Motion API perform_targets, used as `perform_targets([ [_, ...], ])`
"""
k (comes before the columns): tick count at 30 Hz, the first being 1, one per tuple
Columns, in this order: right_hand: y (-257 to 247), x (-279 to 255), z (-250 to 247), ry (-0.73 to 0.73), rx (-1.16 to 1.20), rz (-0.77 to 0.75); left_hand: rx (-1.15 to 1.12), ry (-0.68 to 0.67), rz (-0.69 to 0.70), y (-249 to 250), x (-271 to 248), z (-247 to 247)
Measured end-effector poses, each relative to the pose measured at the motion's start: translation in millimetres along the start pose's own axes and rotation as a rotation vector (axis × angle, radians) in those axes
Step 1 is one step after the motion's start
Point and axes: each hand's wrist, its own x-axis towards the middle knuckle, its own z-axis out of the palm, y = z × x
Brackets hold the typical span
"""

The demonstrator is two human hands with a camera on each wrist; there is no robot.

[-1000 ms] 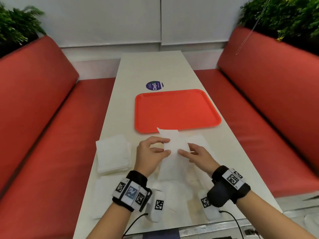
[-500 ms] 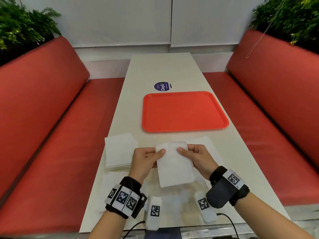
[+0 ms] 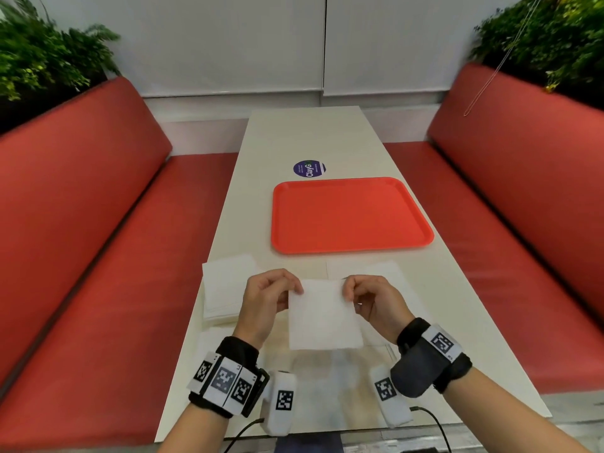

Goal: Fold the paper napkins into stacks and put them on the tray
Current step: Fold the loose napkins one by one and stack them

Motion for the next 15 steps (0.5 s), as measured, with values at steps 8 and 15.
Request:
perform_targets([
  [8, -7.9, 8.5, 8.6, -0.136, -0.395, -0.158, 0.304, -0.047, 0.221, -1.1, -16.0, -3.1],
  [15, 3.3, 11.8, 26.7, -0.184, -0.311, -0.113, 0.331, 0.089, 0.233, 4.0, -42.2, -45.4],
])
